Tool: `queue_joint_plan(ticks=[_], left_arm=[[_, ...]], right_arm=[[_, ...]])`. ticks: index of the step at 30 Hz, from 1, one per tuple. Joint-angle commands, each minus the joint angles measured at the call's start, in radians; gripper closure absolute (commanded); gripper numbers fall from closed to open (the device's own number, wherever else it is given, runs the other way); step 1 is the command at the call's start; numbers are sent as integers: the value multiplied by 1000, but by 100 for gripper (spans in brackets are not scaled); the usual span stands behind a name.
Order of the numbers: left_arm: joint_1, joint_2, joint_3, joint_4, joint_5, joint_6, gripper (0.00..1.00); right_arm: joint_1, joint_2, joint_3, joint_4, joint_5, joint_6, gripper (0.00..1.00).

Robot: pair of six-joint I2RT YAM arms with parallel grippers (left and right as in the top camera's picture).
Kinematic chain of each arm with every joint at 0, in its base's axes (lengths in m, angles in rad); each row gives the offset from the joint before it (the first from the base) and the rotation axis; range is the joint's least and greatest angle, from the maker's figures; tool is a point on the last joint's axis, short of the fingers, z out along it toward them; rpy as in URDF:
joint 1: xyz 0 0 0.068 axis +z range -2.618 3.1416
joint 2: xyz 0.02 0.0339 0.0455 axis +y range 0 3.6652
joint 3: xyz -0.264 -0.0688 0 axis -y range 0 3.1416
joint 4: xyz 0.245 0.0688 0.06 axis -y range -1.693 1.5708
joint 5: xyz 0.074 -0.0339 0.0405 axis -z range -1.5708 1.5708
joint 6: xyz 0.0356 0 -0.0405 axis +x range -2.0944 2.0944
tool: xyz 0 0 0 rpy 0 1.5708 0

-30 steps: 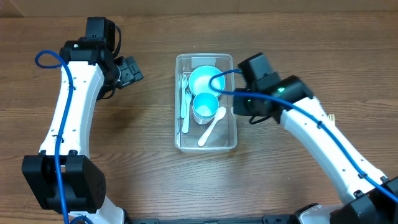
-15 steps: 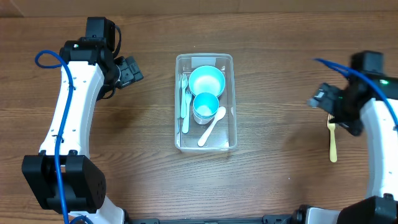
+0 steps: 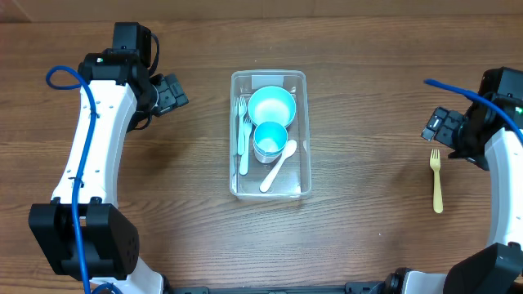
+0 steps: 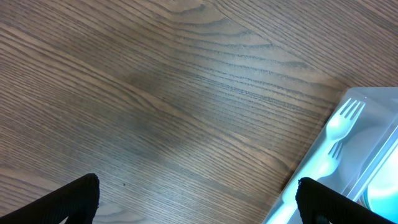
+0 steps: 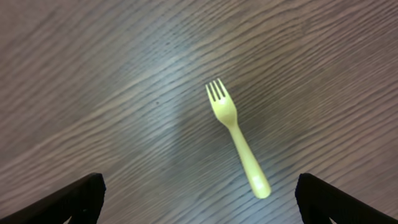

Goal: Pack container
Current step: 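Move the right gripper to the yellow fork and grasp it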

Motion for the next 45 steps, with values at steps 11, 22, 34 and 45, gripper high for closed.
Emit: queue_joint_plan(ticks=[11,22,34,45], left_arm=[[0,-5,6,4,-5,11,0],[0,-5,6,4,-5,12,0],[0,-5,6,4,-5,11,0],[0,-5,6,4,-5,11,0]], right_arm=[[-101,197,-43,35,23,-54,0],[-115,288,-156,137,-45,-86,0],[-115,289,-274,279,-225,-89,4],[-115,289,-274,259,-275,-77,21]])
